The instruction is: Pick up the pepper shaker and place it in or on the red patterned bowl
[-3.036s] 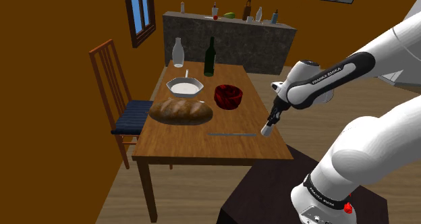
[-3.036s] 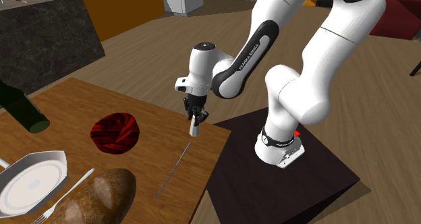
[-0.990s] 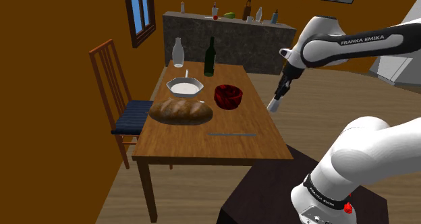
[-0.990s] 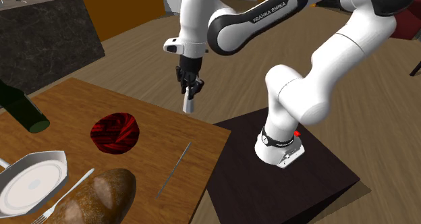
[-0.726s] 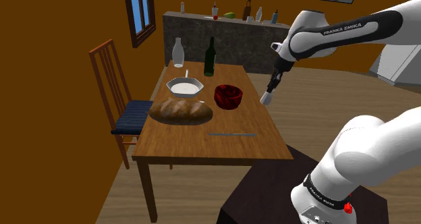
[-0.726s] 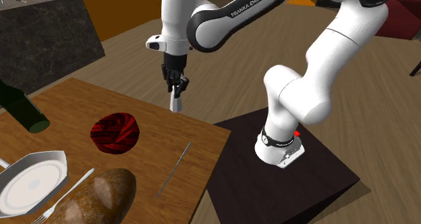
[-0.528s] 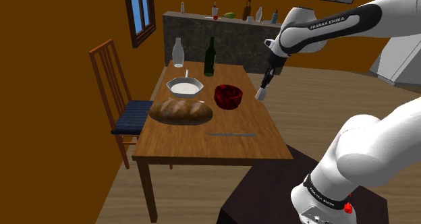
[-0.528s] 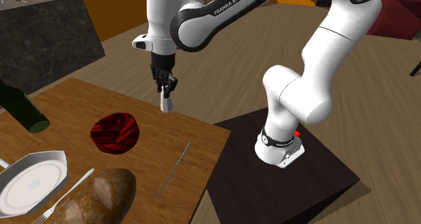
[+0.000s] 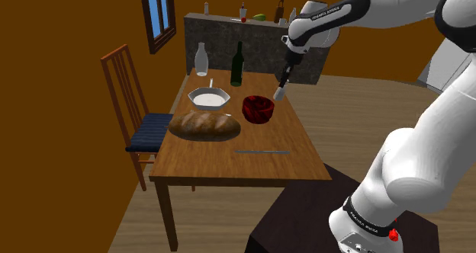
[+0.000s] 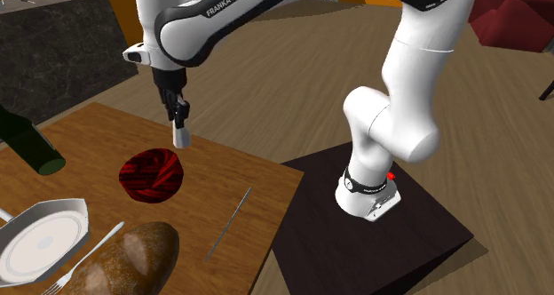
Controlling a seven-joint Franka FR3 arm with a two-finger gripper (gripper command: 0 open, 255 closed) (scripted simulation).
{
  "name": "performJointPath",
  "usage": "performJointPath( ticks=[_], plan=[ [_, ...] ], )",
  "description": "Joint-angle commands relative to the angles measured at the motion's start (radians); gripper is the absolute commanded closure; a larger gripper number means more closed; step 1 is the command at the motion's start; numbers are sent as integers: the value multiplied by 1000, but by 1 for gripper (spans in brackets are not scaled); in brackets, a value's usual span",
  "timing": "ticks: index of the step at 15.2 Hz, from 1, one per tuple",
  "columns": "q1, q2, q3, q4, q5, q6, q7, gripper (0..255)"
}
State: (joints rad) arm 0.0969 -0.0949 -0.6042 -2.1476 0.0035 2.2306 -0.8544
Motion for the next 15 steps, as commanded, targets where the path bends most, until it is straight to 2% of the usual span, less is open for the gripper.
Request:
performJointPath(
  ticks=[1, 5, 10, 15],
  plan=[
    [10, 81, -8, 90, 58, -24, -28, 255],
    [-10, 263, -8, 297, 181, -87, -88, 255],
    [-92, 497, 24, 614, 304, -208, -124, 255],
    [-93, 511, 33, 565, 317, -148, -136, 255]
  ],
)
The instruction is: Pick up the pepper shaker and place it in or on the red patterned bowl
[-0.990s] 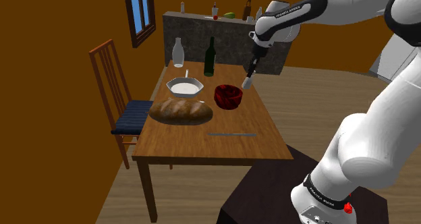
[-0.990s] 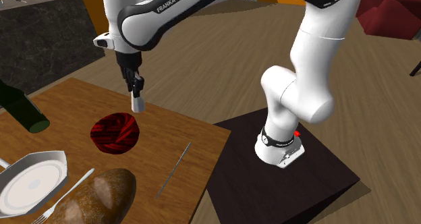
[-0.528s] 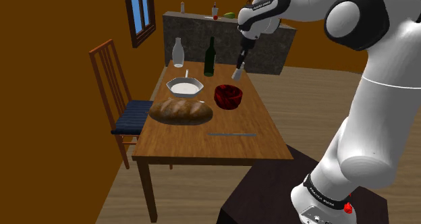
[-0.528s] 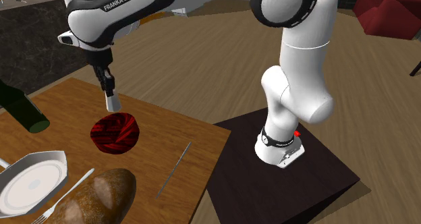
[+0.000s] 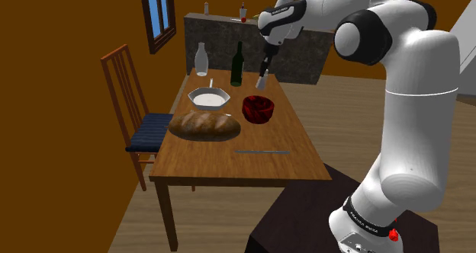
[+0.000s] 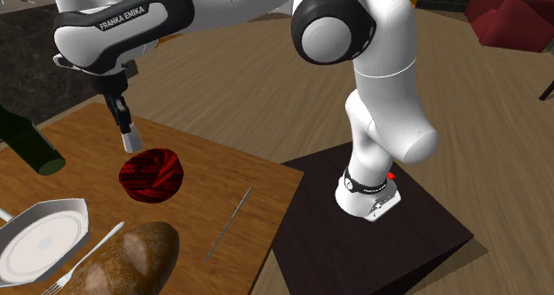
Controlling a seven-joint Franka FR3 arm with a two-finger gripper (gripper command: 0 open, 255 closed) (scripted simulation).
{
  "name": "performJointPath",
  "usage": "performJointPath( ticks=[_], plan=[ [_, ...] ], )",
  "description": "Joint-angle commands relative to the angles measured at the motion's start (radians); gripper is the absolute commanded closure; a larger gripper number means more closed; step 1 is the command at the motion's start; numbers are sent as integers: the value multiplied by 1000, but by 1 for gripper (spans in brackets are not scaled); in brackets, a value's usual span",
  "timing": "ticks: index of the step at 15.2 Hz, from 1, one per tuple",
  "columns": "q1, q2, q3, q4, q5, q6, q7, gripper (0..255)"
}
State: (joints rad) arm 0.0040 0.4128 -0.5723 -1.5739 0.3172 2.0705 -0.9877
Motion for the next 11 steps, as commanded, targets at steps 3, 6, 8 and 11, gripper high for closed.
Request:
performJointPath(
  ticks=[3, 6, 8, 11],
  plan=[
    [-1, 14, 6, -34, 13, 46, -11, 255],
    [-2, 26, 12, -58, 24, 80, -20, 255],
    [-4, 36, 16, -72, 32, 102, -26, 255],
    [-7, 51, 23, -91, 45, 134, -36, 255]
  ],
)
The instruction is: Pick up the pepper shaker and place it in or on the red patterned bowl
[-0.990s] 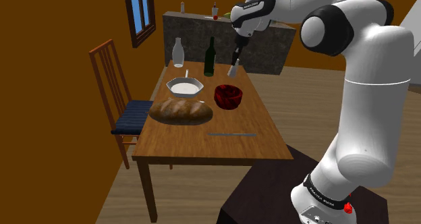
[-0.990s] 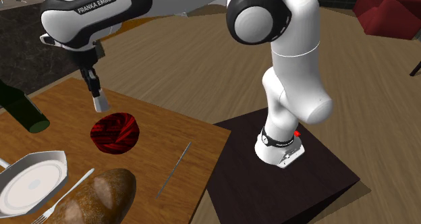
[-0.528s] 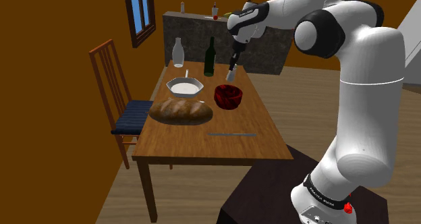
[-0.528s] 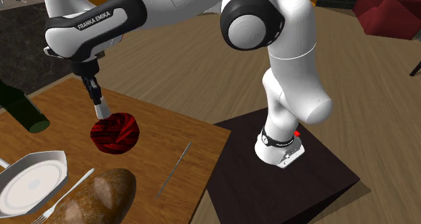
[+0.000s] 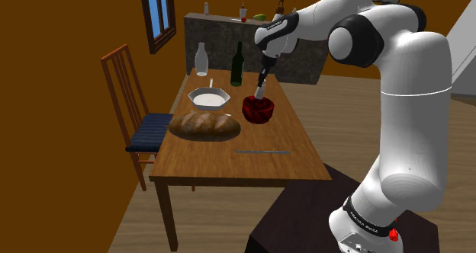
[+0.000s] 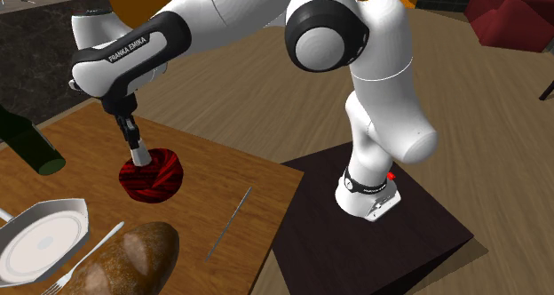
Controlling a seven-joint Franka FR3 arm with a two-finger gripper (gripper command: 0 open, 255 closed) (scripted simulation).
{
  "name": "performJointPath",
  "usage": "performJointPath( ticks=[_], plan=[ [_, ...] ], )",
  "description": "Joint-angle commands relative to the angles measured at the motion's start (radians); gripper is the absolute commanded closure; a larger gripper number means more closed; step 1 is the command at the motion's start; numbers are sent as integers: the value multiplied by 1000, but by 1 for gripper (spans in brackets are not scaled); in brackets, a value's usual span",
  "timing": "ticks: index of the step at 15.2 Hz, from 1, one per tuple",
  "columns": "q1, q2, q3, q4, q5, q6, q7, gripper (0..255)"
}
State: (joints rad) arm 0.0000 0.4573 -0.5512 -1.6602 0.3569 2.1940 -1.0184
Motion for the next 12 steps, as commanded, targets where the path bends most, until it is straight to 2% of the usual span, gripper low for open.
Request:
performJointPath(
  ticks=[1, 5, 12],
  plan=[
    [-4, 12, 5, -10, 10, 21, -9, 255],
    [-9, 32, 14, -28, 26, 56, -21, 255],
    [-9, 32, 14, -28, 26, 56, -21, 255]
  ],
)
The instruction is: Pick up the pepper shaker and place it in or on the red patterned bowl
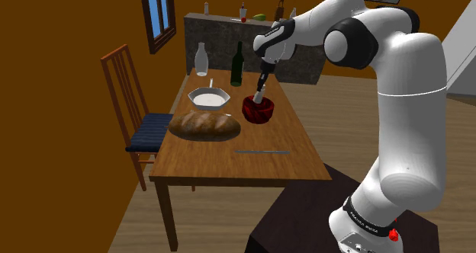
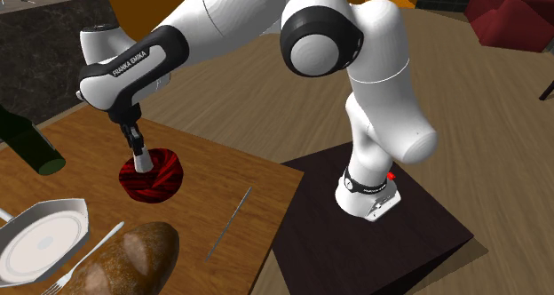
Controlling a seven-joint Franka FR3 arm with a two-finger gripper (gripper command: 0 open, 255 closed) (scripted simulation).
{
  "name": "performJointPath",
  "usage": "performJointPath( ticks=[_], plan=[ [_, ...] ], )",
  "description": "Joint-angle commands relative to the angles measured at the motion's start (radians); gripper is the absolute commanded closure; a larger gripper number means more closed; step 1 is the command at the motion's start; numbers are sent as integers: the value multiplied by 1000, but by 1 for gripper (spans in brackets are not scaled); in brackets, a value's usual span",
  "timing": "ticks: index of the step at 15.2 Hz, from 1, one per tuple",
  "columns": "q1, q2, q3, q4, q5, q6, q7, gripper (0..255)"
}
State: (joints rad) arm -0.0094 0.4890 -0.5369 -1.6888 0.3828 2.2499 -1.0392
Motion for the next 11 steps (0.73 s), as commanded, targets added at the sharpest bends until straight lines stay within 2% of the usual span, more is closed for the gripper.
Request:
performJointPath(
  ticks=[1, 6, 11],
  plan=[
    [0, 0, 0, 0, 0, 0, 0, 0],
    [0, 0, 0, 0, 0, 0, 0, 0],
    [21, -76, -30, 17, -51, -84, 30, 0]
  ],
)
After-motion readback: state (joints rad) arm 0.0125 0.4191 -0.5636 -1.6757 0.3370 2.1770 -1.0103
